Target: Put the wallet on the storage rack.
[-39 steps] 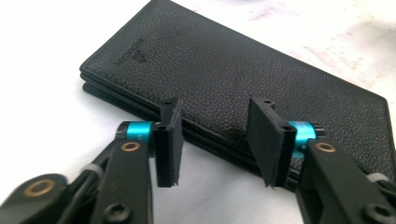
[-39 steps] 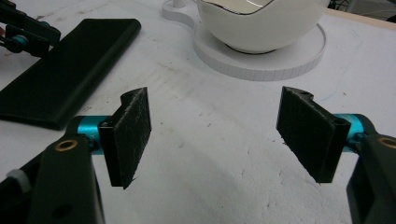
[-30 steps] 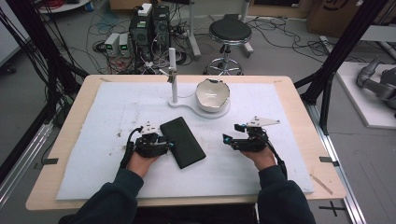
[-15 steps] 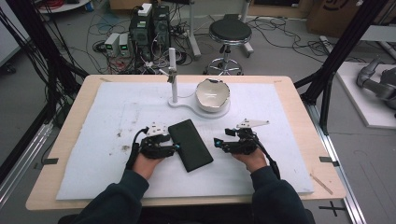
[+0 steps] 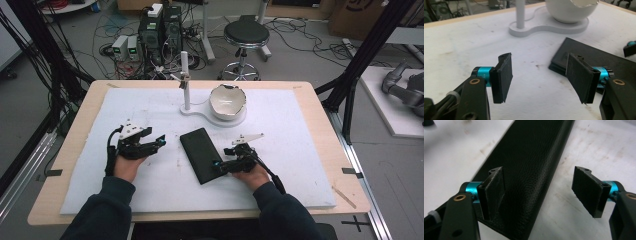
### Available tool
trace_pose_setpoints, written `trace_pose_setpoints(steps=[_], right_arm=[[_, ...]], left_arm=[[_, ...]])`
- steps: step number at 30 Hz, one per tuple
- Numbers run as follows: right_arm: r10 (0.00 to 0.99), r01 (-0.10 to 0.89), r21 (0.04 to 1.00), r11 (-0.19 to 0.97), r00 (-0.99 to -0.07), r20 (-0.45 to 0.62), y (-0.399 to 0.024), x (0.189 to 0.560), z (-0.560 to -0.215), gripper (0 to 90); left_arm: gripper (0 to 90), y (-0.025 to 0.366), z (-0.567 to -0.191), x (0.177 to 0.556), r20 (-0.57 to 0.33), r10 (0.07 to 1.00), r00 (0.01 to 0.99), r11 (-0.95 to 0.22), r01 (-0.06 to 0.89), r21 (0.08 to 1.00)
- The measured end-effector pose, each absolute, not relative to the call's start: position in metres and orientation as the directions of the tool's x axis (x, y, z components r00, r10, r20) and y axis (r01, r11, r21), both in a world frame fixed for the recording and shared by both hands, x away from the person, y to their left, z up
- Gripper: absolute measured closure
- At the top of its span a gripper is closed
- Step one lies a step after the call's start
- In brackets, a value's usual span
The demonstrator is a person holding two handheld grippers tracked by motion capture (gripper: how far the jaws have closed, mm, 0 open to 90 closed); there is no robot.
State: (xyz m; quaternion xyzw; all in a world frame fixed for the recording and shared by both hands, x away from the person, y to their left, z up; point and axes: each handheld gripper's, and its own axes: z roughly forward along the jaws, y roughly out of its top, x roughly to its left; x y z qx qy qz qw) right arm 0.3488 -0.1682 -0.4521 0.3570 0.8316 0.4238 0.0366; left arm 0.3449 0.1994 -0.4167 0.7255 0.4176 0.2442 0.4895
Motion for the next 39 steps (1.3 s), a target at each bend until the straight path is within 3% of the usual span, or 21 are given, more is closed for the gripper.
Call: trace_pose_setpoints(steps=[5, 9, 14, 19, 26, 32, 39], right_arm=[[0.576, 0.573, 0.719, 0.393, -0.763, 0.294, -0.167, 0.35, -0.453, 46.4], [0.581, 0.653, 0.671, 0.351, -0.714, 0.391, -0.171, 0.354, -0.454, 55.0], [0.572, 0.699, 0.652, 0.293, -0.675, 0.467, -0.177, 0.358, -0.455, 72.2], [0.526, 0.668, 0.694, 0.267, -0.705, 0.476, -0.181, 0.359, -0.449, 79.8], [0.542, 0.583, 0.761, 0.286, -0.753, 0.373, -0.197, 0.355, -0.422, 82.6], [0.611, 0.474, 0.808, 0.351, -0.77, 0.186, -0.224, 0.347, -0.391, 83.6], [0.702, 0.439, 0.823, 0.36, -0.708, 0.07, -0.265, 0.339, -0.371, 83.8]], left_arm=[[33.3, 0.219, -0.417, 0.347, -0.069, 0.864, 0.499, -0.145, 0.377, 0.915], [33.3, 0.221, -0.419, 0.348, -0.071, 0.869, 0.49, -0.146, 0.392, 0.908], [33.8, 0.219, -0.422, 0.349, -0.083, 0.87, 0.487, -0.145, 0.412, 0.899], [33.8, 0.221, -0.422, 0.349, -0.087, 0.872, 0.481, -0.138, 0.414, 0.9], [34.0, 0.223, -0.421, 0.349, -0.097, 0.873, 0.477, -0.124, 0.411, 0.903], [34.2, 0.223, -0.422, 0.349, -0.096, 0.872, 0.479, -0.127, 0.412, 0.902], [34.5, 0.222, -0.422, 0.349, -0.099, 0.872, 0.48, -0.126, 0.415, 0.901]])
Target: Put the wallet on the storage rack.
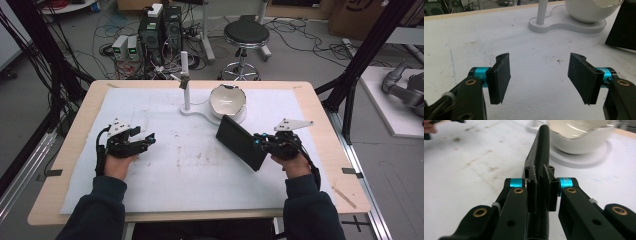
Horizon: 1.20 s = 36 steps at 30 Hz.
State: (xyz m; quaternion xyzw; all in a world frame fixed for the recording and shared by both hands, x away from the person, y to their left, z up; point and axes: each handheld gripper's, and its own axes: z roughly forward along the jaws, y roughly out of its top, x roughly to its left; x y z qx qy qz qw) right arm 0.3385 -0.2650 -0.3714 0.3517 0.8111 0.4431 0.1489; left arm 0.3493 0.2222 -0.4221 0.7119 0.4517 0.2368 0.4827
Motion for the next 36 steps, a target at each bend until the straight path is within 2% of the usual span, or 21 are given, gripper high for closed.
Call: trace_pose_setpoints(steps=[7, 15, 17, 20, 36], right_arm=[[0.753, 0.437, 0.828, 0.351, -0.658, 0.028, -0.287, 0.337, -0.371, 83.6], [0.686, 0.385, 0.833, 0.399, -0.727, 0.008, -0.281, 0.336, -0.383, 78.2], [0.654, 0.38, 0.842, 0.383, -0.755, 0.043, -0.282, 0.336, -0.384, 76.2], [0.654, 0.361, 0.846, 0.392, -0.756, 0.02, -0.279, 0.336, -0.387, 67.1], [0.693, 0.417, 0.831, 0.369, -0.719, 0.052, -0.271, 0.336, -0.397, 29.2]], left_arm=[[34.9, 0.222, -0.422, 0.349, -0.099, 0.872, 0.479, -0.126, 0.415, 0.901], [34.9, 0.22, -0.423, 0.349, -0.099, 0.868, 0.488, -0.132, 0.417, 0.899], [35.0, 0.219, -0.423, 0.35, -0.098, 0.867, 0.489, -0.134, 0.418, 0.899], [34.9, 0.219, -0.423, 0.35, -0.1, 0.866, 0.49, -0.133, 0.418, 0.899], [35.0, 0.218, -0.424, 0.35, -0.105, 0.863, 0.493, -0.136, 0.428, 0.893]])
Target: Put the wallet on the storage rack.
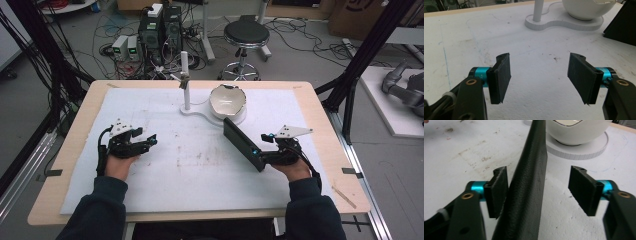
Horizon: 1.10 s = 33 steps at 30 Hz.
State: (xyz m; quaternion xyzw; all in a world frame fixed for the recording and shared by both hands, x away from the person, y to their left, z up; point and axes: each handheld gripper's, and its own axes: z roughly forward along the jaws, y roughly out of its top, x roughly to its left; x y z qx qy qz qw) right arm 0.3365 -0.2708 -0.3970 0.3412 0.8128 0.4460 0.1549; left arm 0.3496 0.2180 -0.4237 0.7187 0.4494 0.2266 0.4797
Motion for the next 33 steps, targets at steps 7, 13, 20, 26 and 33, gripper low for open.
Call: trace_pose_setpoints(steps=[7, 13, 20, 26, 33], right_arm=[[0.743, 0.449, 0.817, 0.362, -0.668, 0.039, -0.278, 0.328, -0.408, 33.7], [0.724, 0.482, 0.816, 0.319, -0.68, 0.118, -0.291, 0.327, -0.413, 69.6], [0.716, 0.382, 0.841, 0.384, -0.698, -0.01, -0.29, 0.321, -0.396, 73.0], [0.743, 0.432, 0.844, 0.319, -0.666, 0.06, -0.296, 0.327, -0.404, 42.8], [0.747, 0.425, 0.856, 0.296, -0.661, 0.07, -0.296, 0.326, -0.403, 37.0]], left_arm=[[35.0, 0.217, -0.424, 0.35, -0.105, 0.86, 0.499, -0.143, 0.434, 0.89], [35.2, 0.215, -0.425, 0.35, -0.108, 0.858, 0.502, -0.144, 0.436, 0.888], [35.3, 0.215, -0.425, 0.35, -0.105, 0.858, 0.502, -0.148, 0.439, 0.886], [35.4, 0.215, -0.425, 0.35, -0.108, 0.857, 0.504, -0.147, 0.441, 0.886], [35.5, 0.214, -0.425, 0.35, -0.105, 0.857, 0.505, -0.152, 0.44, 0.885]])
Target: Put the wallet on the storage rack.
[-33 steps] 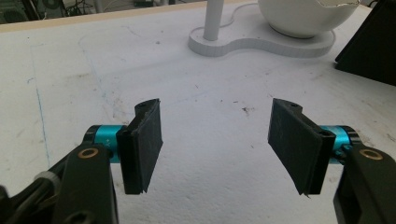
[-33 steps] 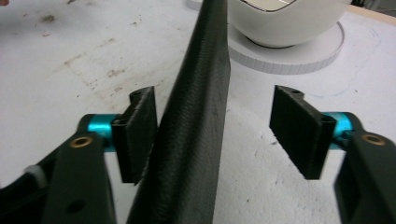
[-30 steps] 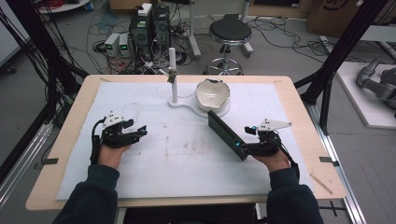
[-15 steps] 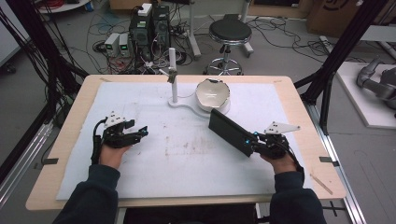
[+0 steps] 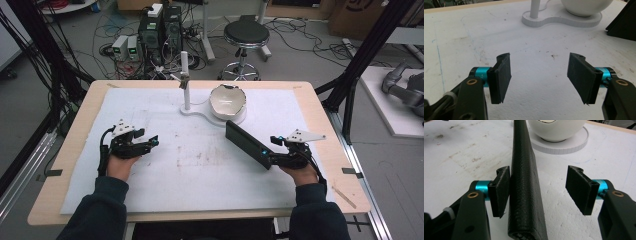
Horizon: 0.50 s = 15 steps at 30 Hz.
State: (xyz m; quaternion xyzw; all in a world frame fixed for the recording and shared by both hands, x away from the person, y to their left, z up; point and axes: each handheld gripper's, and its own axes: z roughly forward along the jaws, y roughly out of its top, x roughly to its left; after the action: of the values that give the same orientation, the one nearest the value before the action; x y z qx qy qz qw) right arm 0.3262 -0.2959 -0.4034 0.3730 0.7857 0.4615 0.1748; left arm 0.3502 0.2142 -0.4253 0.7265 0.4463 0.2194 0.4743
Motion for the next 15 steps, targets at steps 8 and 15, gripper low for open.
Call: trace_pose_setpoints(steps=[8, 15], right_arm=[[0.753, 0.422, 0.864, 0.273, -0.652, 0.081, -0.2987, 0.3263, -0.4022, 33.8], [0.747, 0.415, 0.866, 0.277, -0.66, 0.077, -0.2969, 0.326, -0.402, 30.4]], left_arm=[[35.5, 0.2141, -0.425, 0.3499, -0.104, 0.857, 0.505, -0.153, 0.441, 0.884], [35.6, 0.2133, -0.4253, 0.3499, -0.103, 0.856, 0.506, -0.155, 0.442, 0.884]])
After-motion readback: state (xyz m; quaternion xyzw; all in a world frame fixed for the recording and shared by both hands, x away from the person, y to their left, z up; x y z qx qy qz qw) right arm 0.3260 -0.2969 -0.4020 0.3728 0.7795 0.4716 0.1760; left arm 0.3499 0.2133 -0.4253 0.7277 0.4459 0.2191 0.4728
